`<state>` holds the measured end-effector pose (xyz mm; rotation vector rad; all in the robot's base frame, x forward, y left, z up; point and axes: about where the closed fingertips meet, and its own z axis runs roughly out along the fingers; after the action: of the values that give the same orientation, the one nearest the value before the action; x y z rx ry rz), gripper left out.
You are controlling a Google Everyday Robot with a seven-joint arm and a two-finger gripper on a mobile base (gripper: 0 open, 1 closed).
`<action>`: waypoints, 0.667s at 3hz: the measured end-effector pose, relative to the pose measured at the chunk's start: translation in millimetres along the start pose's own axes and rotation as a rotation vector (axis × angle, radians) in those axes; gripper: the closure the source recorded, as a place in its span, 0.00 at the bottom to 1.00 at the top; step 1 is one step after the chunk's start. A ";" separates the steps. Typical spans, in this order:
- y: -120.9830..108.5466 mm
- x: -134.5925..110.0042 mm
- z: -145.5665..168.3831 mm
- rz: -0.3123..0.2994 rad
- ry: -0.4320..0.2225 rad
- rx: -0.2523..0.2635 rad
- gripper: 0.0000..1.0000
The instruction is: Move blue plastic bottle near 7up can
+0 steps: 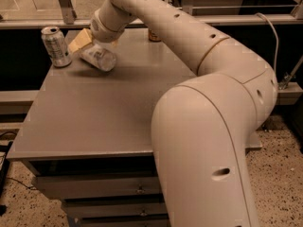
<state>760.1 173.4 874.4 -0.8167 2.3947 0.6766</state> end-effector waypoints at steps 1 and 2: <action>-4.8 6.4 -5.4 0.017 -0.008 0.009 0.00; -19.2 21.6 -27.4 0.059 -0.062 0.023 0.00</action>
Offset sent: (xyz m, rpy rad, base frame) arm -0.0157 -0.0697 0.0070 0.0730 -0.0370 -0.1351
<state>749.6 135.1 876.2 -0.7076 2.3745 0.6866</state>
